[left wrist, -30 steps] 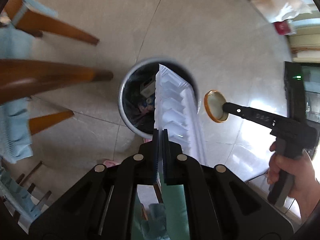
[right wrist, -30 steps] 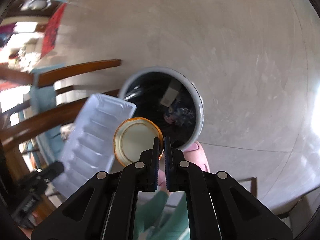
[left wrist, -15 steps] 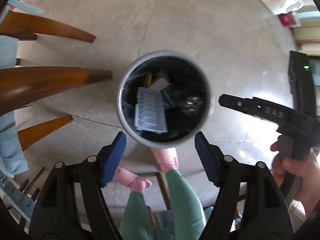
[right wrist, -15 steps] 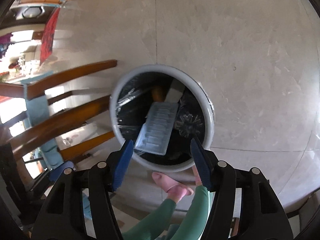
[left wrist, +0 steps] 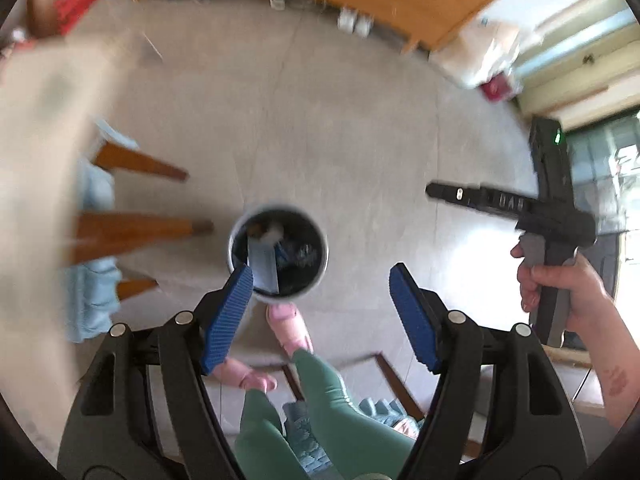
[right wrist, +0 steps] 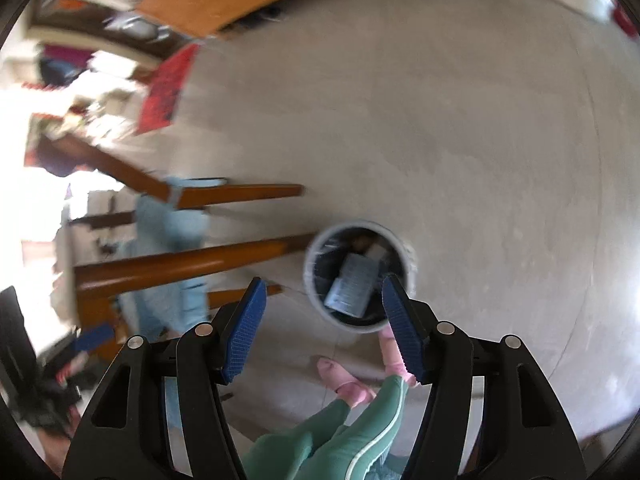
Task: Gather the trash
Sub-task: 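Move both tools back over the table, then grasp the clear labelled bottle with the left tool while the right tool grasps the white-labelled bottle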
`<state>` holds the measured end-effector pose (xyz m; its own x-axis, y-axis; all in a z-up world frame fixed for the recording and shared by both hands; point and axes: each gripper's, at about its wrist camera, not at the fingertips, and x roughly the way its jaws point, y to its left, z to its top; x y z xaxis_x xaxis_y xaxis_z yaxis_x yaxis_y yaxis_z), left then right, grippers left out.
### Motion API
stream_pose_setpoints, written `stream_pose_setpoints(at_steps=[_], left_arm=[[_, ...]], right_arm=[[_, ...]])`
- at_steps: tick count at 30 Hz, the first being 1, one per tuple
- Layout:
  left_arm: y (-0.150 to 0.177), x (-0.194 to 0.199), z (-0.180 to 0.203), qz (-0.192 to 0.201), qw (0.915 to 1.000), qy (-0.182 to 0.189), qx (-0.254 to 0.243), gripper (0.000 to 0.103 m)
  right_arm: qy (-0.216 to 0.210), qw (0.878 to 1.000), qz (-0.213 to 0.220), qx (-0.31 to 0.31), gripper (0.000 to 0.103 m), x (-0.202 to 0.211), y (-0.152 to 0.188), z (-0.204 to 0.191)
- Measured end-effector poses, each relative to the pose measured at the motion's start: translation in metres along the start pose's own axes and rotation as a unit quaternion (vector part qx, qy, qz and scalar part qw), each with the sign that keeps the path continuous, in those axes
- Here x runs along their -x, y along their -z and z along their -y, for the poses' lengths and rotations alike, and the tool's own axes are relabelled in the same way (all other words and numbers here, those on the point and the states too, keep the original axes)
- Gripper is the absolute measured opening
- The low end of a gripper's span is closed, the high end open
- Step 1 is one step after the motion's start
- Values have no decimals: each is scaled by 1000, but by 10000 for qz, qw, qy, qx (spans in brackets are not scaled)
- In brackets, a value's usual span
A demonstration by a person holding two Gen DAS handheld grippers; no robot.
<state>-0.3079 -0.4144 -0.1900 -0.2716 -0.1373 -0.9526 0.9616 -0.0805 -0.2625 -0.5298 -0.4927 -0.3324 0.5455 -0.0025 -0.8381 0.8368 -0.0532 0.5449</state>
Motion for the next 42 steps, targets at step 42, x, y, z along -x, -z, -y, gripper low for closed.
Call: stream_pose_setpoints(at_steps=[42], left_arm=[[289, 253, -406, 2186, 8009, -1929, 5230, 90]], right_arm=[[12, 7235, -1174, 6803, 88, -177, 123, -625]])
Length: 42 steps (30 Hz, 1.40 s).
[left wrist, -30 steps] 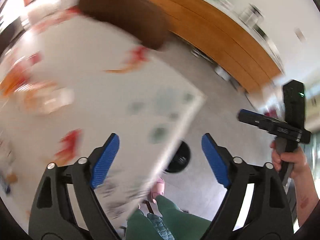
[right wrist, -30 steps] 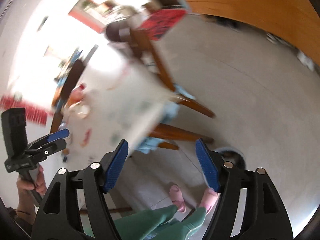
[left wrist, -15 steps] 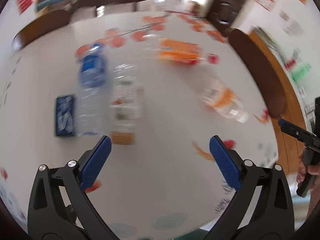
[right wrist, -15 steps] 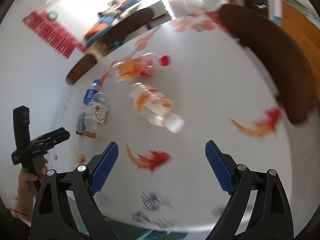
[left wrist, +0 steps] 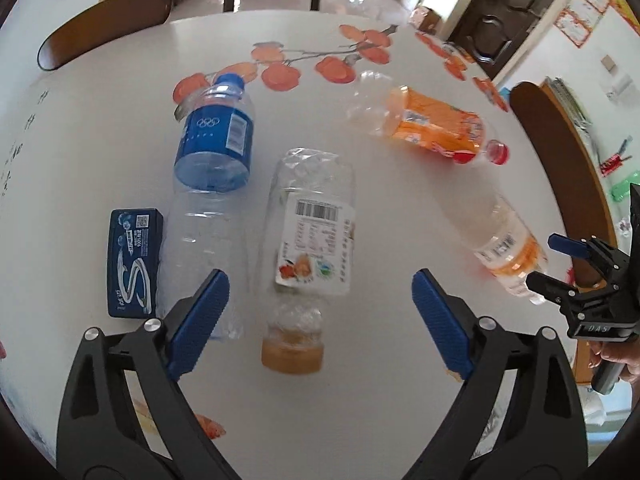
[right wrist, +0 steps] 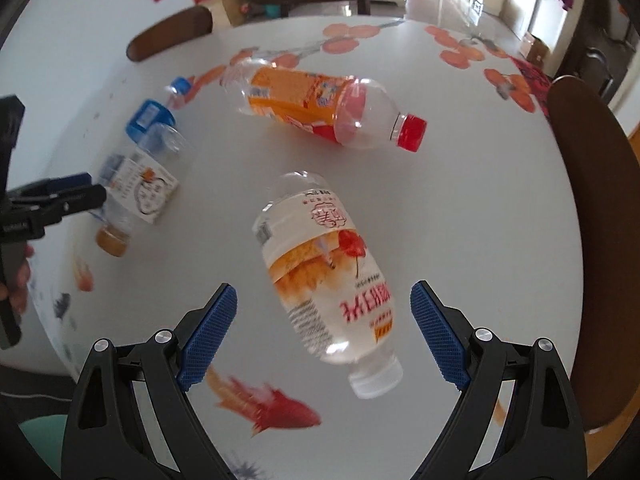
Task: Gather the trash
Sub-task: 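Grasp the clear labelled bottle with the left tool while the right tool grasps the white-labelled bottle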
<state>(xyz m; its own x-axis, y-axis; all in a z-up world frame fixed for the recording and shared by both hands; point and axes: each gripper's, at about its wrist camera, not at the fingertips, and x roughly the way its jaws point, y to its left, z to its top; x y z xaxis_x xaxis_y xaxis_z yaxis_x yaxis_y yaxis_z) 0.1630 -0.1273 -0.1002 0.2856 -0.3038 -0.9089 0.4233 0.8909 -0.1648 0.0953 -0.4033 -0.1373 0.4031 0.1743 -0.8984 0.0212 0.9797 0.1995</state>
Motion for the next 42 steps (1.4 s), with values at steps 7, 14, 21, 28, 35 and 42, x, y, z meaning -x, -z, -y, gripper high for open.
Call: stream_pose_setpoints(at_steps=[7, 14, 21, 28, 35, 42], left_arm=[[0, -28, -1, -346, 9993, -156, -55, 68], [5, -33, -5, -370, 9988, -303, -85, 62], [17, -12, -9, -302, 9995, -36, 129, 62], [25, 20, 10, -77, 9999, 116, -95, 62], [26, 41, 57, 68, 9970, 285, -722, 62], [46, 43, 136, -32, 9844, 749, -1594, 62]], right_arm=[[68, 9995, -265, 155, 86, -30, -9, -2], [2, 9993, -342, 170, 75, -33, -6, -4], [-409, 9988, -26, -255, 72, -4, 6, 4], [-584, 9952, 325, -710, 72, 35, 33, 21], [-608, 9882, 685, -1227, 72, 78, 83, 40], [-473, 9718, 1152, -2004, 72, 132, 171, 67]])
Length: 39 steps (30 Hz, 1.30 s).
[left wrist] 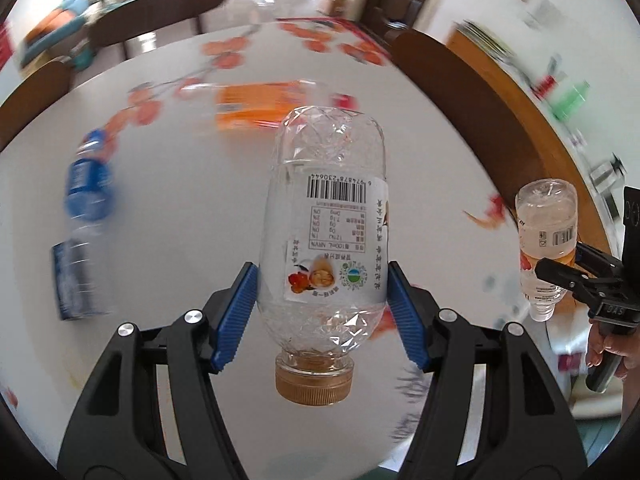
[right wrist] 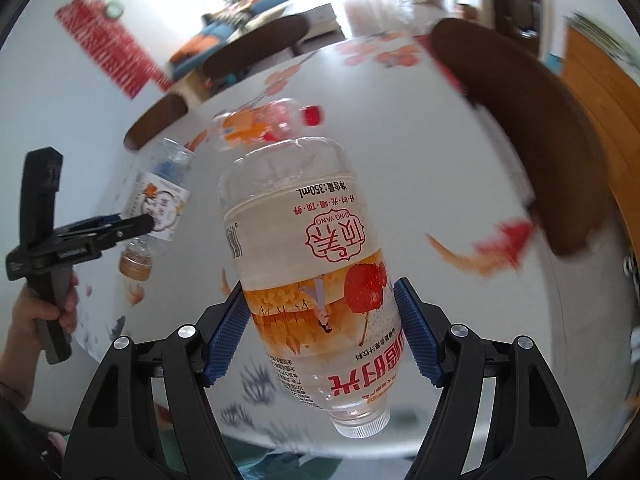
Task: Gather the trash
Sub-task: 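Grasp the clear labelled bottle with the left tool while the right tool grasps the white-labelled bottle, then carry both bottles over the grey bin and open both tools to drop them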
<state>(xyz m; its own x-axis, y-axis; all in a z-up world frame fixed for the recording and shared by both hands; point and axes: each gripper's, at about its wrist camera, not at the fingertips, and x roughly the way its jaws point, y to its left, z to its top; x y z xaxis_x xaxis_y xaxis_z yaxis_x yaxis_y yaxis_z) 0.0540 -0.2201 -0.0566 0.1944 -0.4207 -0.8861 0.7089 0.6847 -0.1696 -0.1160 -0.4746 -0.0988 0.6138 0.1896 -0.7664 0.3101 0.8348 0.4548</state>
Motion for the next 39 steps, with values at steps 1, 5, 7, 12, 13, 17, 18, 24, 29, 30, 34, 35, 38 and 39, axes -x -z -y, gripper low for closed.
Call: stream_pose_setpoints(at_steps=[1, 5, 7, 12, 13, 17, 18, 24, 29, 30, 34, 35, 38, 39], left_arm=[[1, -2, 15, -26, 9998, 79, -162, 62], [5, -14, 74, -167, 9961, 376, -781, 62], [9, -23, 106, -280, 9921, 513, -1113, 62], [30, -41, 187, -559, 9754, 873, -1945, 62], [36, -44, 204, -615, 9710, 952, -2103, 62], [64, -59, 264, -881, 9498, 1234, -2736, 62], [70, -61, 275, -929, 9458, 1273, -2838, 62], [117, -83, 342, -1342, 9174, 1511, -3429, 62], [150, -105, 370, -1654, 8997, 1505, -3750, 62], [158, -111, 375, -1764, 8947, 1504, -3818, 62], [182, -134, 382, -2027, 8836, 1401, -3982, 62], [187, -139, 381, -2075, 8817, 1362, -4013, 62], [204, -158, 378, -2280, 8766, 1248, -4049, 62], [210, -167, 376, -2345, 8754, 1207, -4050, 62]], right_arm=[[34, 9999, 56, -99, 72, 8, 9, 8], [253, 9967, 315, -700, 72, 50, 58, 47], [391, 9927, 423, -1055, 72, 69, 85, 67], [670, 9797, 633, -1779, 72, 104, 148, 107], [737, 9754, 684, -1963, 72, 112, 164, 116], [886, 9594, 785, -2559, 72, 131, 217, 140], [922, 9561, 794, -2666, 72, 133, 227, 143], [1018, 9328, 776, -3370, 72, 141, 297, 163], [991, 9174, 668, -3796, 72, 131, 335, 181], [967, 9138, 630, -3895, 72, 126, 343, 183], [846, 9039, 546, -4158, 72, 112, 367, 193], [816, 9018, 527, -4211, 72, 108, 374, 193], [723, 8949, 416, -4383, 72, 89, 387, 198], [679, 8922, 378, -4449, 72, 82, 389, 202]])
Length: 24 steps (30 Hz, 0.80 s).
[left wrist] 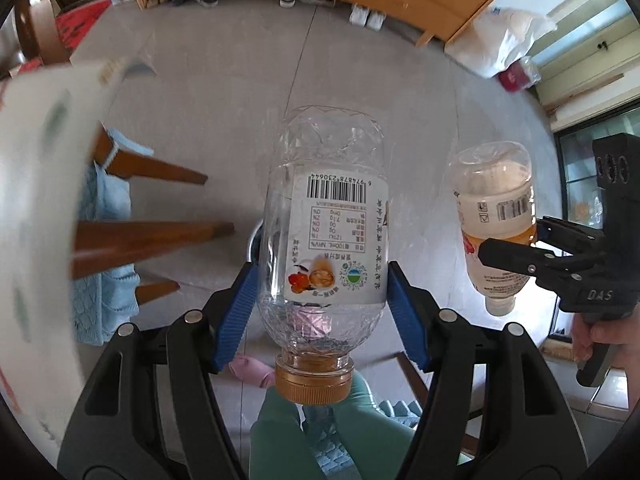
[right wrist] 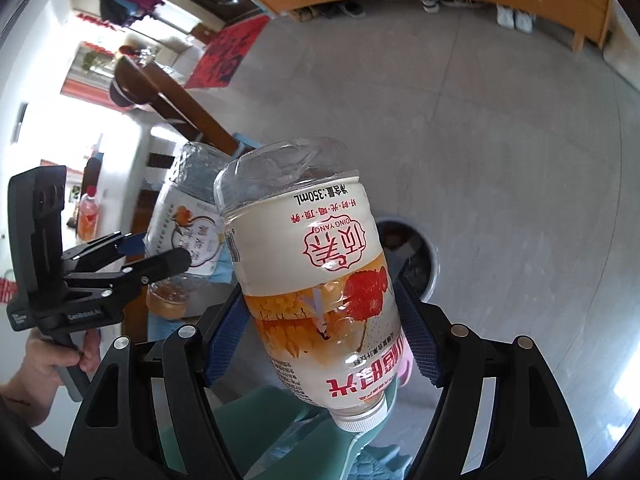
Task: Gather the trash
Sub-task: 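Carry both bottles over the grey bin and open both tools to drop them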
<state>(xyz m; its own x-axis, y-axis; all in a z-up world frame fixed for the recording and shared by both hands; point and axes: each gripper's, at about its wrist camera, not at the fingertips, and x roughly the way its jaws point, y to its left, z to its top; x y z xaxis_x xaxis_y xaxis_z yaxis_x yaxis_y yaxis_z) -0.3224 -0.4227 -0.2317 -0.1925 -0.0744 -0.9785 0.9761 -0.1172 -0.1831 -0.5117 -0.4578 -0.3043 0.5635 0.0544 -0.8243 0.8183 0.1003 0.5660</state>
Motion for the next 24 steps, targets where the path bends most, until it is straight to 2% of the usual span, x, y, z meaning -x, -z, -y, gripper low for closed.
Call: stream_pose_setpoints(at_steps=[4, 10, 13, 16, 24], left_arm=[[8, -43, -11, -373, 9990, 128, 229, 62], [18, -115, -26, -779, 9965, -7, 290, 62], [23, -147, -31, -916, 9954, -84, 254, 62], [28, -181, -45, -1208, 9916, -58, 456, 62], [44, -267, -72, -1557, 9855, -191, 654, 62]], right_arm=[[-64, 9992, -233, -315, 72, -37, 5, 15], [-142, 9942, -654, -844, 72, -111, 13, 48], [-157, 9921, -732, -1009, 72, -147, 18, 62], [-208, 9875, -869, -1298, 72, -188, 22, 78], [-218, 9825, -1063, -1517, 71, -257, 37, 116]])
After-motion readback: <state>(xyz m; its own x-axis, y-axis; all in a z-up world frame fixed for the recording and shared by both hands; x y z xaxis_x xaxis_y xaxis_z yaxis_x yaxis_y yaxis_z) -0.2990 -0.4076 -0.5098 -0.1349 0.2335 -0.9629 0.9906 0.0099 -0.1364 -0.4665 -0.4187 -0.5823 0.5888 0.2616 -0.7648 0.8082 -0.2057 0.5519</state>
